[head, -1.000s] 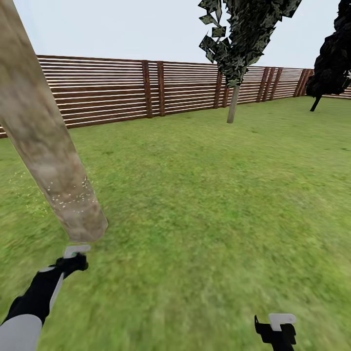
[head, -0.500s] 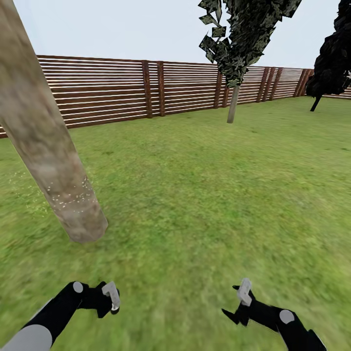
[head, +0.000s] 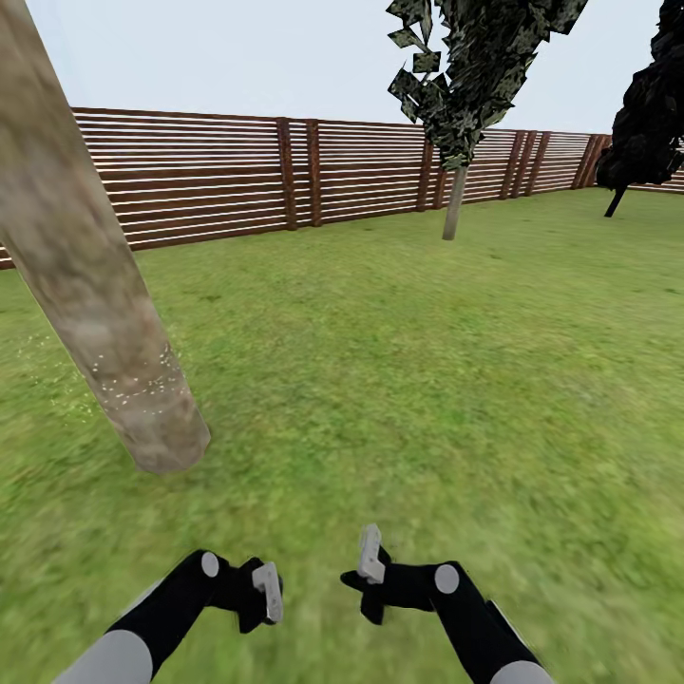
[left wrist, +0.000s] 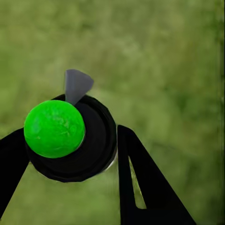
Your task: In the garden, pick up the pesticide atomizer on the floor and spray pesticide onto both trees until each tree trunk is fully covered.
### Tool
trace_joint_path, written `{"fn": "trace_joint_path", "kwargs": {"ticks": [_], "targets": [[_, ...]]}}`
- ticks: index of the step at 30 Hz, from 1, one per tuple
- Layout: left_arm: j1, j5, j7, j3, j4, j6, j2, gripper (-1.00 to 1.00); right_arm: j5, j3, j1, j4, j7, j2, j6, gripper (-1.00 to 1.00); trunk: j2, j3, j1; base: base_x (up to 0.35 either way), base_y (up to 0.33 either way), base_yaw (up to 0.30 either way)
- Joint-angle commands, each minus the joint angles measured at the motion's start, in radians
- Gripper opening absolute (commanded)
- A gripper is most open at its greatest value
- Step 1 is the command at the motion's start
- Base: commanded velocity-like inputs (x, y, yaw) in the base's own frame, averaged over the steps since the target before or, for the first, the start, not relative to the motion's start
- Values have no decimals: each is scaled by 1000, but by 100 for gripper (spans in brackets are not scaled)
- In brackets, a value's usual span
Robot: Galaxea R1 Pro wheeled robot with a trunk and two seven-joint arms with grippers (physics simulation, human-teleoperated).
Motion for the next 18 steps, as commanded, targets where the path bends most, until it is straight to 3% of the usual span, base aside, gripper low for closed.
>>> {"fn": "trace_joint_path", "kwargs": {"ticks": [1, 7, 11, 14, 18], "targets": [[1, -3, -3, -15, -1, 2, -10, -100, 8, 1, -1, -2, 2, 12, -4, -100, 0, -1, 0, 0, 0, 0], [2, -3, -5, -26, -2, 1, -57, -100, 8, 4, -2, -1, 2, 24, -4, -100, 0, -1, 0, 0, 0, 0], [2, -3, -8, -28, -4, -1, -65, -100, 9, 4, -2, 0, 2, 24, -4, -100, 0, -1, 0, 0, 0, 0], [2, 0, -8, -64, -3, -63, -78, -100, 9, 4, -2, 1, 2, 23, -4, -100, 0, -1, 0, 0, 0, 0], [1, 4, -8, -71, -3, -81, -91, -100, 10, 4, -2, 2, 2, 22, -4, -100, 0, -1, 0, 0, 0, 0]]}}
